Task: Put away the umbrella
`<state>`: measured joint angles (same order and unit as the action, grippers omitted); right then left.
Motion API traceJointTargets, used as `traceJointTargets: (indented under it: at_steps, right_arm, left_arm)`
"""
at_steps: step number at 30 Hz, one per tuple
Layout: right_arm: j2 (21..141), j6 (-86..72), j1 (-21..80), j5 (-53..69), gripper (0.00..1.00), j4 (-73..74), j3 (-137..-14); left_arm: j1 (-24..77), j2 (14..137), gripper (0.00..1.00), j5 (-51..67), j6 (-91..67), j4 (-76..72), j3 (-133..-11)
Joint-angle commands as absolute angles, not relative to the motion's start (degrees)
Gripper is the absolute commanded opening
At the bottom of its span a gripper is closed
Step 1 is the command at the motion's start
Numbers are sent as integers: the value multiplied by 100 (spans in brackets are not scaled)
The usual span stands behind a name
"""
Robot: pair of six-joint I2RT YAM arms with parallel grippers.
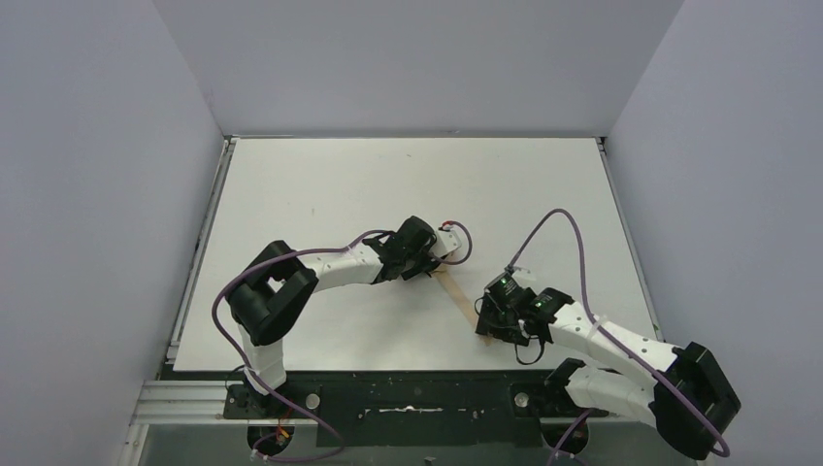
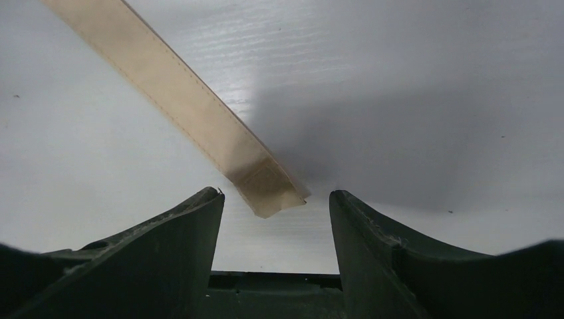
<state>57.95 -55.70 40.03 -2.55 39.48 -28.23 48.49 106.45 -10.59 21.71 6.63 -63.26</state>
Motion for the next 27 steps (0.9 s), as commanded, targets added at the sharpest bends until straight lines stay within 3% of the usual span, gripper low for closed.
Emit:
traceJointTargets:
  at_steps: [1,19,22,27]
  right_arm:
    - [6189,-5655,4302,-456,61,3645,-3074]
    - [7453,-5326,4757,-951,50,3979,-3401]
    - [7600,-5343,4796,-862,41,3795,-3294]
    - [7656,-5331,4805,-812,17,3525,-3128]
  left_arm:
    - [4840,10797,0,-923,2155,957,-6506]
    - [4832,10811,0,-966,2231,1020,-6561]
    - [4826,10811,0,-991,2236,1023,-6557]
    - [4819,10842,0,-977,2196,1071,-6600]
